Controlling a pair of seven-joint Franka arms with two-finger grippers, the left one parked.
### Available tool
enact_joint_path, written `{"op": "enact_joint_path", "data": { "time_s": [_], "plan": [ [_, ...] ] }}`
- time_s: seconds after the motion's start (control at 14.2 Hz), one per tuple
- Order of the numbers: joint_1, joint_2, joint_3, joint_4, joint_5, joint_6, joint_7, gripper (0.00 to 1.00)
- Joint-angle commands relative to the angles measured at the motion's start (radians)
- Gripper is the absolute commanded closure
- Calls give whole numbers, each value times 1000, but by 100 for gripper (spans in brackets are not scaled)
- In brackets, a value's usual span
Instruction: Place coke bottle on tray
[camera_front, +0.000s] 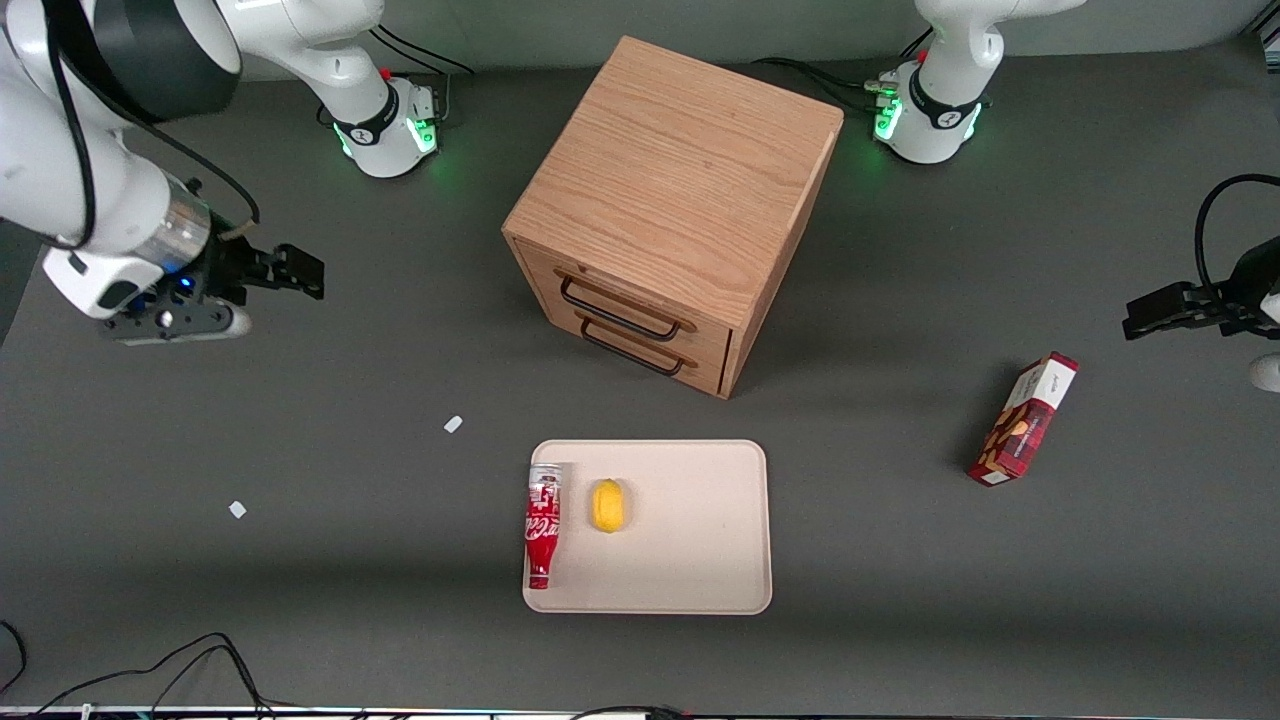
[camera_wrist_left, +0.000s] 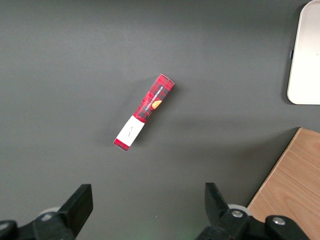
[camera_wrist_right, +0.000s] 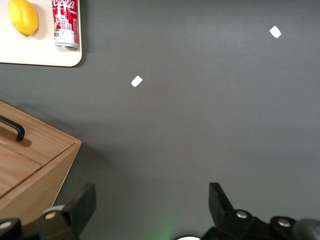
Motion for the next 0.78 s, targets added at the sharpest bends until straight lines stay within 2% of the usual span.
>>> {"op": "enact_joint_path", "data": {
  "time_s": [0.0,0.21,0.71],
  "plan": [
    [19,-72,-65,-42,12,-13,-39,0],
    [42,-57,-95,-27,15,-18,-39,0],
    [52,-46,-100,-10,15,-37,-39,0]
  ]
}}
